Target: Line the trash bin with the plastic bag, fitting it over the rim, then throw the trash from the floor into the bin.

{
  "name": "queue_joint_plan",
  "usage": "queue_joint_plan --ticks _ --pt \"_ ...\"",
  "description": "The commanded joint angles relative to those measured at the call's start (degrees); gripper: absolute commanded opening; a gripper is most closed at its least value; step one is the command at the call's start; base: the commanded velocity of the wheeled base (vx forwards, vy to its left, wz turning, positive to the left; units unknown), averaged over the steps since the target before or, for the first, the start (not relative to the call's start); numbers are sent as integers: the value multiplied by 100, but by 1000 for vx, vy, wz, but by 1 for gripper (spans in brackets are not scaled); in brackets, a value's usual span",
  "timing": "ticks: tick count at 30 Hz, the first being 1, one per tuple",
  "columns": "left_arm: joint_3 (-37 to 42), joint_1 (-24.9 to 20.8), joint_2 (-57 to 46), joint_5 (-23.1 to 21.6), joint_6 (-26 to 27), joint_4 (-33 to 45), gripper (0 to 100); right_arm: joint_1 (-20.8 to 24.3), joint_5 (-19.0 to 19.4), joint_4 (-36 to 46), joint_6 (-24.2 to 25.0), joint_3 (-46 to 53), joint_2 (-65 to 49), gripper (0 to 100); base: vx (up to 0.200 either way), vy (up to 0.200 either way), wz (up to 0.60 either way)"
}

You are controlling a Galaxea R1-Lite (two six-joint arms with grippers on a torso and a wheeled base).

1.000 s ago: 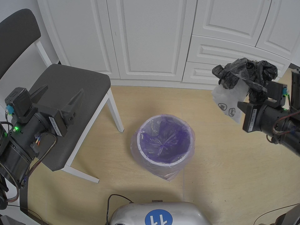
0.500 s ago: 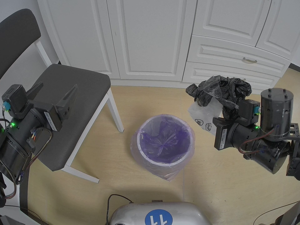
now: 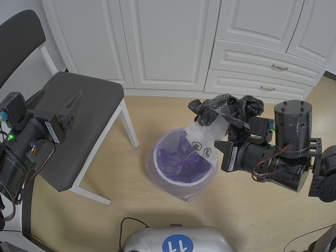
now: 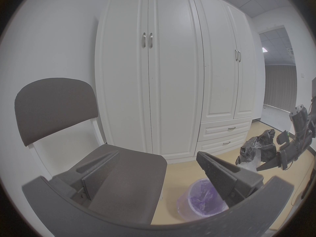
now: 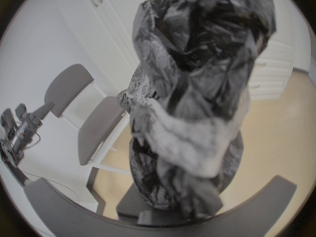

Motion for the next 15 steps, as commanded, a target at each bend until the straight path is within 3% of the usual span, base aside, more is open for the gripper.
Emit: queue_joint_plan --ticks 1,9,15 --pt "-10 24 -66 1 2 5 100 -34 272 8 339 -204 268 0 0 0 0" --pt "-45 147 -75 1 -7 5 100 -86 562 17 1183 -635 909 0 0 0 0" --pt "-71 534 -110 -342 -25 5 100 -121 896 474 1877 -1101 1235 0 0 0 0"
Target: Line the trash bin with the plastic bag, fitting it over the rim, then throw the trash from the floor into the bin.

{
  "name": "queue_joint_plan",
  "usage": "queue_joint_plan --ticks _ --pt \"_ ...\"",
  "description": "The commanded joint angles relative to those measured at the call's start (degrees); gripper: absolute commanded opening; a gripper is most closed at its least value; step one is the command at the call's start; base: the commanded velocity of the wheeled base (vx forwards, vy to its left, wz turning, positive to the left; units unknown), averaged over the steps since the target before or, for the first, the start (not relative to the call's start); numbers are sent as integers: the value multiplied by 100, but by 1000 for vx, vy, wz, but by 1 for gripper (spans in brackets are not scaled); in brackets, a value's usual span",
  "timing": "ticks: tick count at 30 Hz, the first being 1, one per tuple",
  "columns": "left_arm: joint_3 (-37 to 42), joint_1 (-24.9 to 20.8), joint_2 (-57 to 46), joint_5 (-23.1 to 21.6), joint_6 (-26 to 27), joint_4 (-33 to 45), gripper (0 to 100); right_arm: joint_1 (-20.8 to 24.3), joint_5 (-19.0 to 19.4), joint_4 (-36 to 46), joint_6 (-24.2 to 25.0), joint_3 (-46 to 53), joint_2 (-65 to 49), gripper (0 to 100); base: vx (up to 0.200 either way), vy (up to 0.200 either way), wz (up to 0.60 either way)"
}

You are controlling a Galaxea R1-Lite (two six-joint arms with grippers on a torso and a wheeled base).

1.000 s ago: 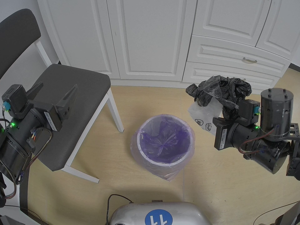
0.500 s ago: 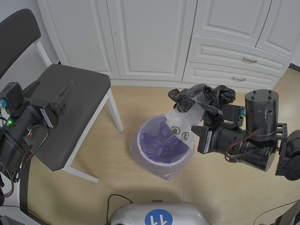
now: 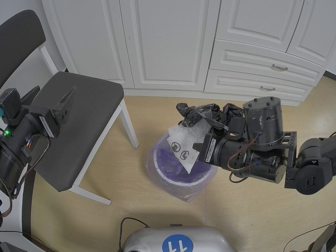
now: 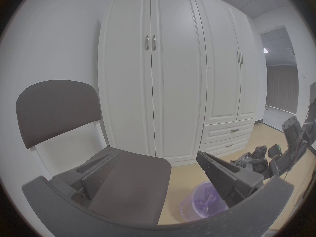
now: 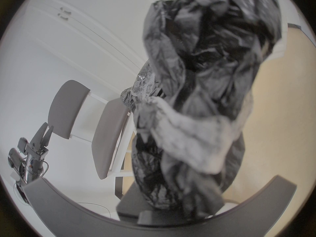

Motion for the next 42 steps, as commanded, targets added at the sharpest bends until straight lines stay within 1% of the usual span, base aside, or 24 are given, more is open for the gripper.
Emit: queue_joint_plan --ticks 1,2,3,7,12,18,23,33,42 --pt "-16 276 -34 -179 -14 -3 100 -45 124 293 258 -360 406 0 0 0 0" --pt "-16 276 -34 -179 -14 -3 100 -45 124 293 258 -360 406 0 0 0 0" --pt "-16 337 -43 -241 -14 -3 100 -194 221 522 425 -589 626 0 0 0 0" --pt "-8 337 -34 -241 -5 -3 100 -467 256 663 513 -905 1109 0 0 0 0" --pt "19 329 10 -250 -5 -3 100 -625 274 1049 829 -1406 1716 0 0 0 0" --pt "27 329 36 -250 -5 -3 100 -836 414 1093 1058 -1872 2577 0 0 0 0" --pt "27 311 45 -241 -5 -3 100 -915 520 1111 1286 -2259 3263 0 0 0 0" --pt "36 302 133 -250 -14 -3 100 -950 546 1040 1322 -2478 3728 0 0 0 0" --pt "45 285 150 -250 4 -3 100 -941 520 1032 1313 -2514 3852 0 0 0 0"
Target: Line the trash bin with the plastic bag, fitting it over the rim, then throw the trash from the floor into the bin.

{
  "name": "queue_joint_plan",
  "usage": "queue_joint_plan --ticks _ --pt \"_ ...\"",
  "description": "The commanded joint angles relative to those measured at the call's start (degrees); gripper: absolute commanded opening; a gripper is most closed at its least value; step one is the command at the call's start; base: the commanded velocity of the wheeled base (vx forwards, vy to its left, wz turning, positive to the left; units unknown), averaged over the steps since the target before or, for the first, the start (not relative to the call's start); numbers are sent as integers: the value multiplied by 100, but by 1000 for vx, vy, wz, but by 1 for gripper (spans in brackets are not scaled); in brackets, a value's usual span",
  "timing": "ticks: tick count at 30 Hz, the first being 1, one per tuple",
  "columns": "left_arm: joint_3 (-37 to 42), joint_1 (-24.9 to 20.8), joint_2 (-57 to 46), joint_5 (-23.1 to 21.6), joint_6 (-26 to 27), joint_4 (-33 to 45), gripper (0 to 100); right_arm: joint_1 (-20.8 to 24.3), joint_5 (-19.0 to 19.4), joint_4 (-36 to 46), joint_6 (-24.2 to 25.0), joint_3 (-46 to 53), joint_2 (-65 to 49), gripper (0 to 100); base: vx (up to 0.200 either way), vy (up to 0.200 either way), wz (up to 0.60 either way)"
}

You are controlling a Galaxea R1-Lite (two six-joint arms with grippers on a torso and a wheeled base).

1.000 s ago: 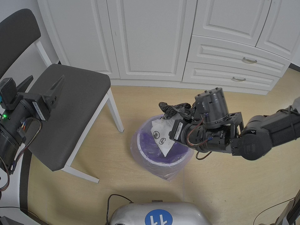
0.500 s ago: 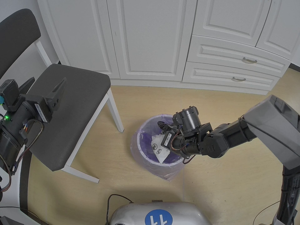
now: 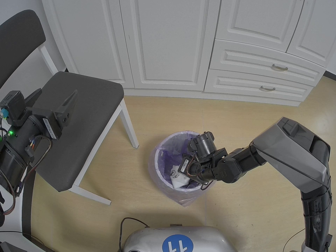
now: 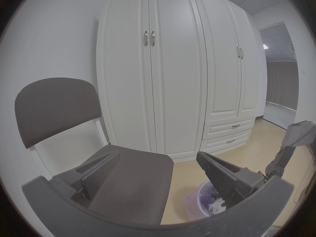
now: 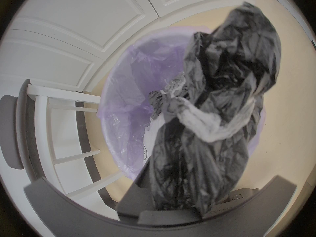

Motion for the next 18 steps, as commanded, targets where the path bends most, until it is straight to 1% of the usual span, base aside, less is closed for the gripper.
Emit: queue_joint_plan --ticks 1,12,13,18 --pt "-4 -9 24 -6 4 -3 100 18 -37 -6 -9 -28 155 0 0 0 0" --pt "-13 0 24 -6 -5 -11 100 80 -72 -15 -9 -99 216 0 0 0 0" --pt "-21 0 24 3 -5 -11 100 80 -72 -15 -9 -107 216 100 0 0 0" --pt "-13 0 24 -6 -5 -11 100 80 -72 -15 -9 -116 216 100 0 0 0"
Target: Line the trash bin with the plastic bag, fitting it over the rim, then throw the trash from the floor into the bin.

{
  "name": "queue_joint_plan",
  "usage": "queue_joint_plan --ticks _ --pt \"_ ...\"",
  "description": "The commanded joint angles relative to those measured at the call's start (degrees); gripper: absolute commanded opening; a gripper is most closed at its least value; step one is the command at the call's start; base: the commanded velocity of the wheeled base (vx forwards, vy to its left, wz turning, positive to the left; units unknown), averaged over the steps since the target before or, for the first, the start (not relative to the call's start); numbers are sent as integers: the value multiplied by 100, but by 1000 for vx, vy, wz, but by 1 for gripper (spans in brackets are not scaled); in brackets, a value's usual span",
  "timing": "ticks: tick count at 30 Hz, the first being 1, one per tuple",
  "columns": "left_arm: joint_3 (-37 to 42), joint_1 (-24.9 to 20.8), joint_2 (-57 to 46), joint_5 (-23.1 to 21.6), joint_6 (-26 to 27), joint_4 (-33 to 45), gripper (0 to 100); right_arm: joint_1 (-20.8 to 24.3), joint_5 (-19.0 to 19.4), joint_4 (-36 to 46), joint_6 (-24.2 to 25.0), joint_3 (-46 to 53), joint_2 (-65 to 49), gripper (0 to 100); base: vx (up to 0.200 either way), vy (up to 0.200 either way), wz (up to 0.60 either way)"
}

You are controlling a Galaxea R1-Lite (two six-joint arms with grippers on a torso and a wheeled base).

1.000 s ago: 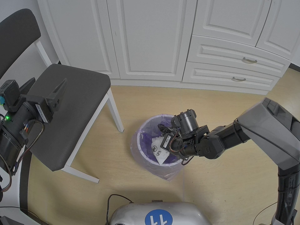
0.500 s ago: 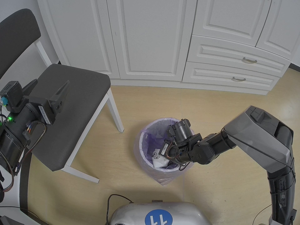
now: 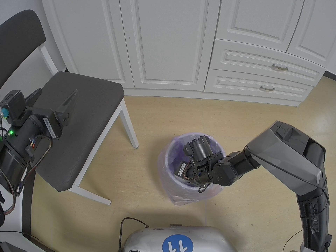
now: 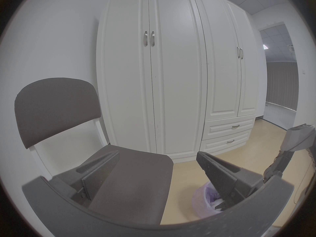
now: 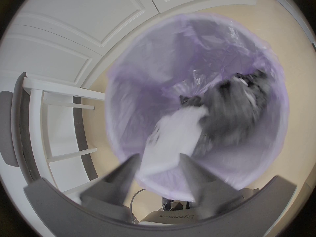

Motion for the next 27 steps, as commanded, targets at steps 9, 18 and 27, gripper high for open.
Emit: queue_joint_plan --ticks 9,18,27 --pt "1 0 9 10 -1 -4 100 2 -1 -12 2 -9 -2 100 0 0 0" --pt "1 0 18 10 -1 -4 100 2 -10 -12 2 70 -213 100 0 0 0" --pt "1 0 62 19 -19 -4 100 11 -36 -364 -437 923 -1549 100 0 0 0"
